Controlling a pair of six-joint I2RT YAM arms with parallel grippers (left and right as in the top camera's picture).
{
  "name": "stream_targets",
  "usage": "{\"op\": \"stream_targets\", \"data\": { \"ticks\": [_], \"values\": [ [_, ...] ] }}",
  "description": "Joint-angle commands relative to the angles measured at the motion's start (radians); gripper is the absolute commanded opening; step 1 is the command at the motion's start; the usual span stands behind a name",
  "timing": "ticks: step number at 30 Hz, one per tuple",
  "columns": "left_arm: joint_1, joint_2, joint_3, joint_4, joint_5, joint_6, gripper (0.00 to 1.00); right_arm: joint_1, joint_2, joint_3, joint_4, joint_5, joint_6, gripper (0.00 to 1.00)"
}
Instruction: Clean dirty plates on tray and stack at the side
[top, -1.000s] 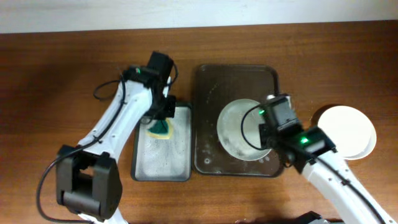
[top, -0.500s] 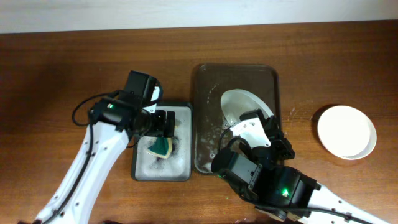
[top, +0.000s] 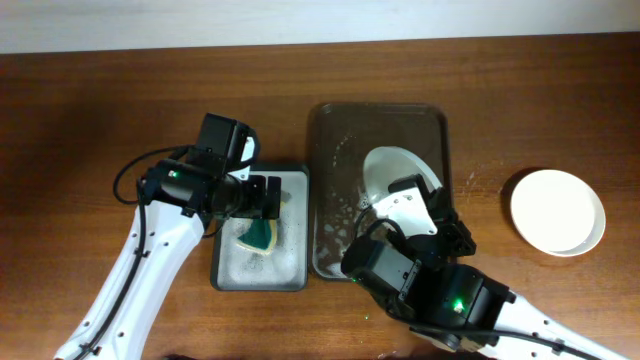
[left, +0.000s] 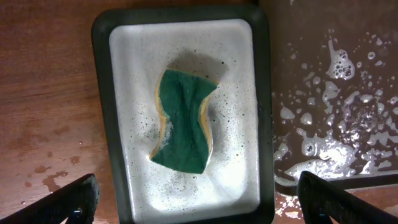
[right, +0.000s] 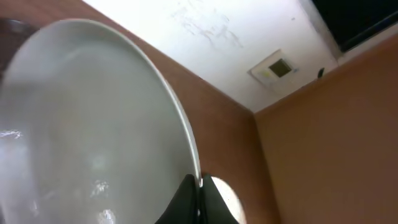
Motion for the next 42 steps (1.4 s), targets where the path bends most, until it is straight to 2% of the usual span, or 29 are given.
{"op": "stream_targets", "data": {
  "ticks": [1,2,3,5,7,8,11,13,15,16,18,20,22,24,25,26,29,31,33,35,36,37,42],
  "values": [
    [0.008,-0.004,0.011,0.002,0.006,0.005,1.0,-0.23,-0.005,0.022,-0.031,-0.409,0.245,0.04],
    [0.008,-0.004,0.011,0.002,0.006,0.005,1.0,-0.379,-0.004,0.022,-0.029,-0.554,0.242,0.04],
    [0.008,-0.004,0.011,0.002,0.006,0.005,1.0,-0.56,-0.004,0.022,-0.025,-0.705,0.18,0.04],
    [0.008,-0.004,0.011,0.002,0.006,0.005,1.0,-0.992,0.002,0.022,0.024,-1.069,0.054,0.04],
    [0.008,-0.004,0.011,0.002,0.006,0.005,1.0,-1.375,0.037,0.022,0.111,-1.301,0.056,0.04],
    [0.008,-0.004,0.011,0.002,0.006,0.005,1.0,-1.53,0.076,0.022,0.145,-1.336,0.102,0.04],
    [0.008,-0.004,0.011,0.002,0.006,0.005,1.0,-1.767,0.245,0.022,0.2,-1.332,0.132,0.04],
    [0.008,-0.004,0.011,0.002,0.006,0.005,1.0,-1.831,0.377,0.022,0.217,-1.299,0.132,0.04],
    [0.008,-0.004,0.011,0.002,0.006,0.005,1.0,-1.84,0.466,0.022,0.222,-1.287,0.131,0.05],
    [0.008,-0.004,0.011,0.002,0.006,0.005,1.0,-1.84,0.473,0.026,0.23,-1.33,0.099,0.47],
    [0.008,-0.004,0.011,0.002,0.006,0.005,1.0,-1.825,0.419,0.061,0.23,-1.552,0.019,0.48],
    [0.008,-0.004,0.011,0.002,0.006,0.005,1.0,-1.759,0.274,0.1,0.207,-1.704,-0.031,0.52],
    [0.008,-0.004,0.011,0.002,0.006,0.005,1.0,-1.561,-0.035,0.107,0.165,-1.833,-0.114,0.53],
    [0.008,-0.004,0.011,0.002,0.006,0.005,1.0,-1.355,-0.232,0.107,0.093,-1.839,-0.135,0.53],
    [0.008,-0.004,0.011,0.002,0.006,0.005,1.0,-1.173,-0.365,0.106,0.066,-1.839,-0.134,0.99],
    [0.008,-0.004,0.011,0.002,0.006,0.005,1.0,-1.054,-0.446,0.106,0.064,-1.839,-0.134,0.99],
    [0.008,-0.004,0.011,0.002,0.006,0.005,1.0,-0.91,-0.553,0.106,0.063,-1.84,-0.134,0.99],
    [0.008,-0.004,0.011,0.002,0.006,0.005,1.0,-0.905,-0.56,0.106,0.043,-1.778,-0.136,0.99],
    [0.008,-0.004,0.011,0.002,0.006,0.005,1.0,-0.89,-0.564,0.105,0.045,-1.701,-0.237,0.99],
    [0.008,-0.004,0.011,0.002,0.006,0.005,1.0,-0.874,-0.599,0.05,0.047,-1.477,-0.247,0.99],
    [0.008,-0.004,0.011,0.002,0.006,0.005,1.0,-0.868,-0.628,-0.012,0.081,-1.394,-0.247,0.99],
    [0.008,-0.004,0.011,0.002,0.006,0.005,1.0,-0.868,-0.728,-0.223,0.227,-1.292,-0.248,0.99],
    [0.008,-0.004,0.011,0.002,0.006,0.005,1.0,-0.868,-1.036,-0.693,0.491,-1.274,-0.247,0.99]
  ]
}}
